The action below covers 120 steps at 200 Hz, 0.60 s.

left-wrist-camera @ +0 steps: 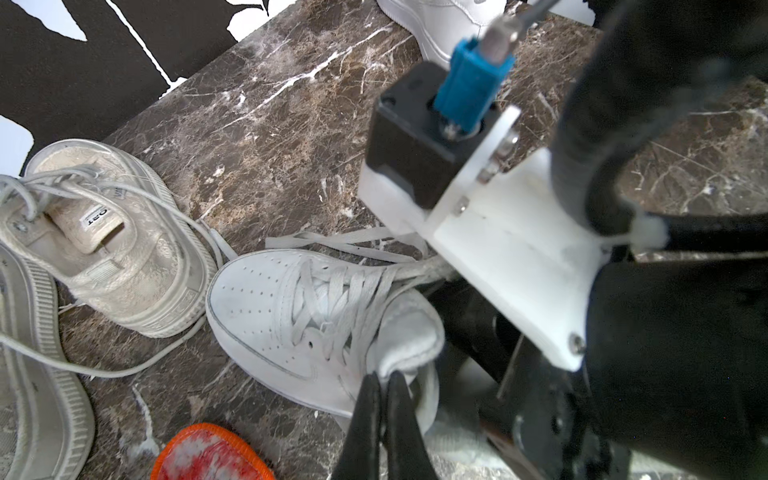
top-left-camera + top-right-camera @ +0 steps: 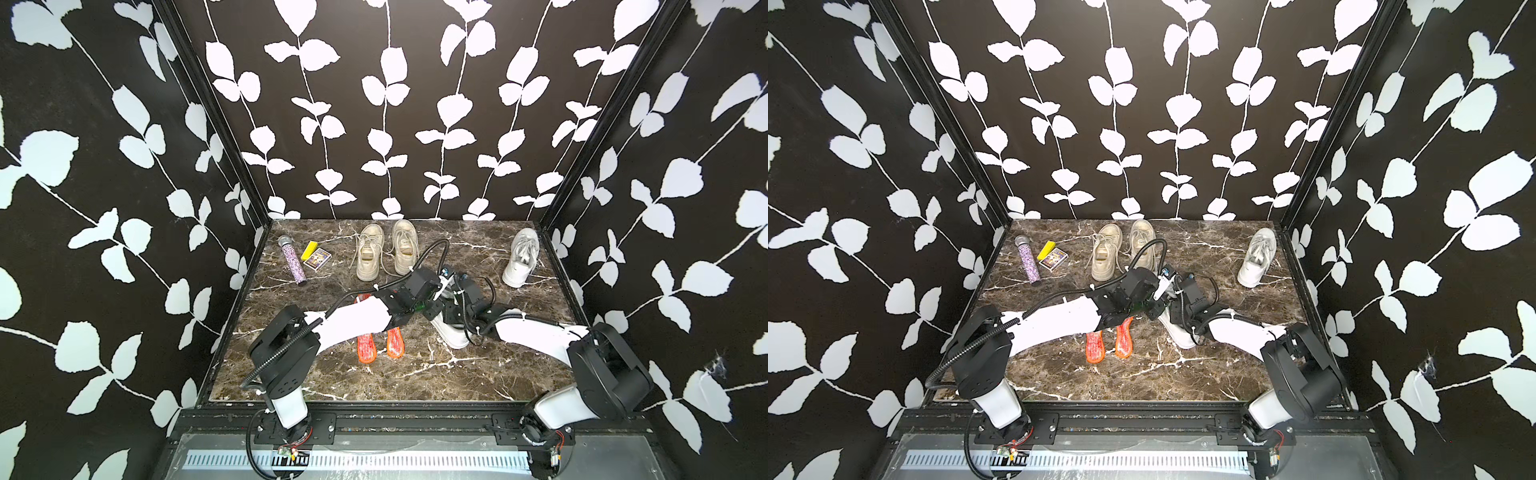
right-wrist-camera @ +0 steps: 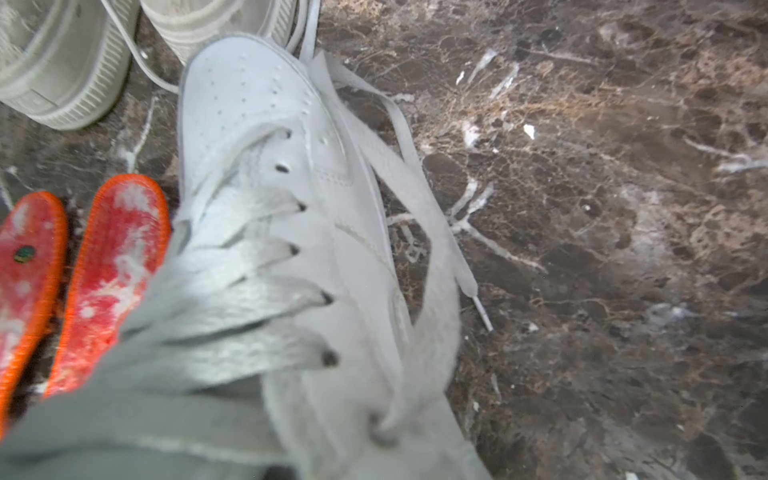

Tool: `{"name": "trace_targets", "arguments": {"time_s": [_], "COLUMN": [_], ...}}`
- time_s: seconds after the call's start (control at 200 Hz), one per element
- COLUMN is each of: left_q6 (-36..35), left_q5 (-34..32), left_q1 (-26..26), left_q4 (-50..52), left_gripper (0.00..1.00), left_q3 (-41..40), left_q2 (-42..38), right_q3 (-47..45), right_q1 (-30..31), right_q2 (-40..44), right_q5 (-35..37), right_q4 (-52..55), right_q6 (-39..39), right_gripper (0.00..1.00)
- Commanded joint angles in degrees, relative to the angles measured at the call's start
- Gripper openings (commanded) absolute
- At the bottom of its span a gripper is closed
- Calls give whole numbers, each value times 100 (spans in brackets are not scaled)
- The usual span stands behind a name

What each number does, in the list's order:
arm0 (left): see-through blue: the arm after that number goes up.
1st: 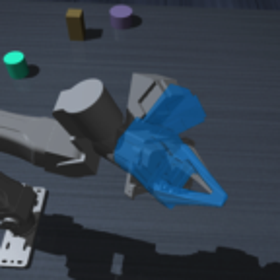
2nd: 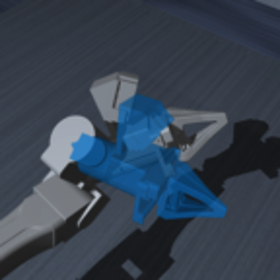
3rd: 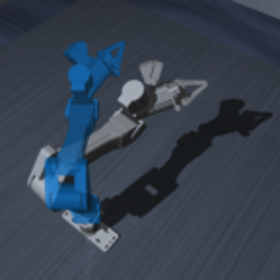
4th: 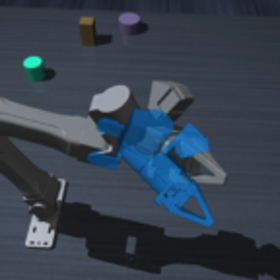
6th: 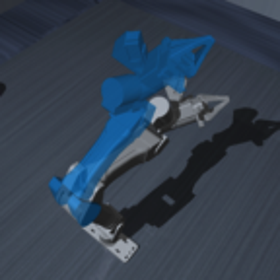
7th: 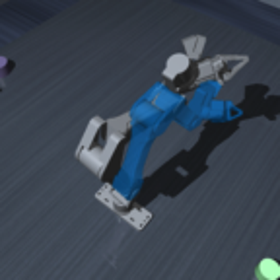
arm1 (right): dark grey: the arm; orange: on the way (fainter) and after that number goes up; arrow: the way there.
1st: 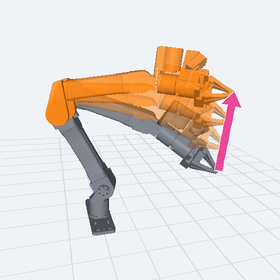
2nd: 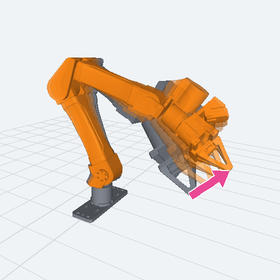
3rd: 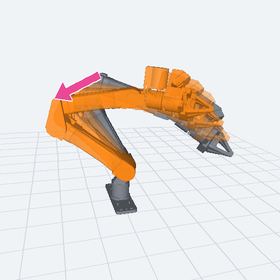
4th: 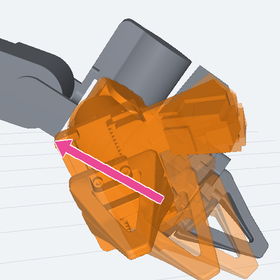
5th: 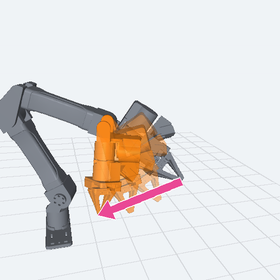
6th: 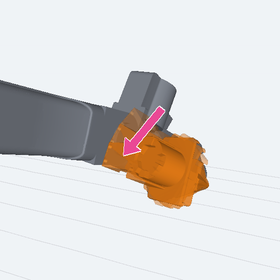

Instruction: Remove the insole from the shoe

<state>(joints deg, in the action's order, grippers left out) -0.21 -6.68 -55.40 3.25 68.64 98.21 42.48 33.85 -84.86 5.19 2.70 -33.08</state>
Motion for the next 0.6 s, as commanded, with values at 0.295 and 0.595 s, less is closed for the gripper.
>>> {"name": "trace_targets", "arguments": {"time_s": [0.295,0.595], "left_q6": [-7,-32], "left_q5": [-111,73], "left_q1": [20,20], "left_q4": [174,291], "left_gripper": [0,0], "left_q3": [226,330], "left_q2": [-159,-18], "right_q3": [-635,-1046], "right_q1": [-71,-71], "right_q2": [1306,1785], "right_q5": [-288,-440], "right_q4": [-246,-766], "right_q6": [-1188,-1829], "right_gripper": [0,0]}}
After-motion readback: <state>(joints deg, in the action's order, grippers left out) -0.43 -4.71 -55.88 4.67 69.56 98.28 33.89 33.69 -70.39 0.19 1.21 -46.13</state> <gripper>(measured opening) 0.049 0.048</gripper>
